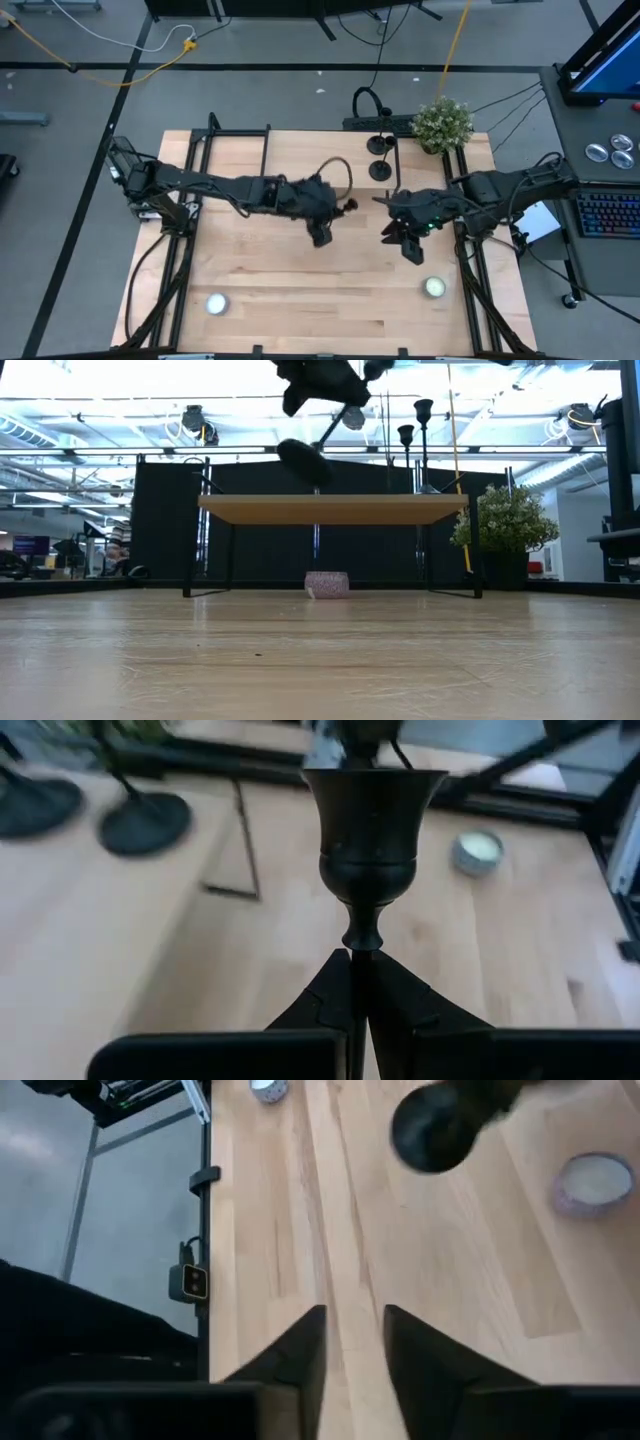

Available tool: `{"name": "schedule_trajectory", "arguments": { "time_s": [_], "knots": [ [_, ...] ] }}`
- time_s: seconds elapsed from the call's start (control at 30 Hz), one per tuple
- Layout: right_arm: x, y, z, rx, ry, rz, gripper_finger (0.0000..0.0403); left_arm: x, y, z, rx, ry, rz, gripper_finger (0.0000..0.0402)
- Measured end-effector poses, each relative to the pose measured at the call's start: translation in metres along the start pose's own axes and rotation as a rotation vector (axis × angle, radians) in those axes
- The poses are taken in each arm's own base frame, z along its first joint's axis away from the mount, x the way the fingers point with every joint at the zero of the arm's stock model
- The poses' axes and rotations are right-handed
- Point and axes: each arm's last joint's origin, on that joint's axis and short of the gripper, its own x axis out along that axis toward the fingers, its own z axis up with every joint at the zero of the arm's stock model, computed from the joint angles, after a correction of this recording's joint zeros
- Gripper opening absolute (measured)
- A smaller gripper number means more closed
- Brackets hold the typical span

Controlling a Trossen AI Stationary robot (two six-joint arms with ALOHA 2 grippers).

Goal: Pick & Place candle stick holders
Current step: Put the black candle holder on the shelf

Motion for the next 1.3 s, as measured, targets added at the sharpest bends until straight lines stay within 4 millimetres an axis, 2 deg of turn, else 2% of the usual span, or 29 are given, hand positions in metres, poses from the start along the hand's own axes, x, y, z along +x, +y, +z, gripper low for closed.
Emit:
{"name": "schedule_trajectory", "arguments": {
  "time_s": [0.17,0.33,0.43,0.63,0.8,1.07,1.3],
  "knots": [
    [-0.004,-0.004,-0.024,-0.02,-0.013,-0.002,0.0009,-0.009,0.032,0.025,-0.002,-0.183,0.055,0.0014],
    [-0.007,-0.014,-0.046,-0.008,-0.052,0.02,0.0004,-0.015,0.069,0.048,-0.018,-0.394,0.05,0.0014],
    [-0.007,-0.023,-0.058,-0.006,-0.092,0.048,0.0002,-0.014,0.089,0.055,-0.031,-0.479,0.055,0.0014],
    [-0.004,-0.037,-0.079,0.019,-0.202,0.122,0.0001,0.002,0.114,0.057,-0.046,-0.569,0.063,0.0014],
    [-0.003,-0.045,-0.09,0.046,-0.229,0.144,0.0,0.023,0.134,0.049,-0.059,-0.561,0.096,0.0014],
    [-0.005,-0.046,-0.092,0.021,-0.237,0.145,0.0,0.05,0.159,0.035,-0.07,-0.574,0.142,0.0014],
    [-0.005,-0.046,-0.092,0.021,-0.235,0.147,0.0,0.067,0.169,0.025,-0.042,-0.562,0.197,0.0014]
  ]
}}
